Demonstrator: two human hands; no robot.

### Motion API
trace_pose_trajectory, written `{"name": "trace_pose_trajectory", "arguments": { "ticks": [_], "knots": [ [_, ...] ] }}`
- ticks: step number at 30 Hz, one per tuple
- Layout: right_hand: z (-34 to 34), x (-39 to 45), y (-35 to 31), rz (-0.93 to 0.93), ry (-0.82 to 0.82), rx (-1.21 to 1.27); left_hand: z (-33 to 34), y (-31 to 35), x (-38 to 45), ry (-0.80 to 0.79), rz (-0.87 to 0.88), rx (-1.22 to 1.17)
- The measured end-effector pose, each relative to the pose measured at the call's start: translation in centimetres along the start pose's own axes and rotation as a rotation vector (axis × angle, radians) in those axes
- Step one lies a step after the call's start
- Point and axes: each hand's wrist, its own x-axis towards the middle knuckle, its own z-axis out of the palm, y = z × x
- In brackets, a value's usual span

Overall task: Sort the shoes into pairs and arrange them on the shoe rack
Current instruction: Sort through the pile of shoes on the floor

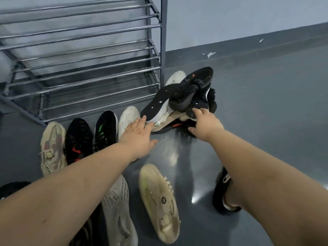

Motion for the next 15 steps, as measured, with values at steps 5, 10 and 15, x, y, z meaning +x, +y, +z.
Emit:
{"name": "trace_pose_trajectory", "arguments": {
  "ticks": [5,10,15],
  "knots": [
    [0.3,2.1,1.7,0.074,0.055,0.029,-1.2,-0.3,3.1,0.008,0.007,0.032],
    [0.5,3.8,2.6,0.121,0.085,0.06,-2.4,0.2,7.3,0.005,-0.029,-0.064],
    [0.9,5.4,1.4,0.096,0.087,0.037,-2.8,0.6,11.1,-0.045,-0.041,-0.219]
  ]
}}
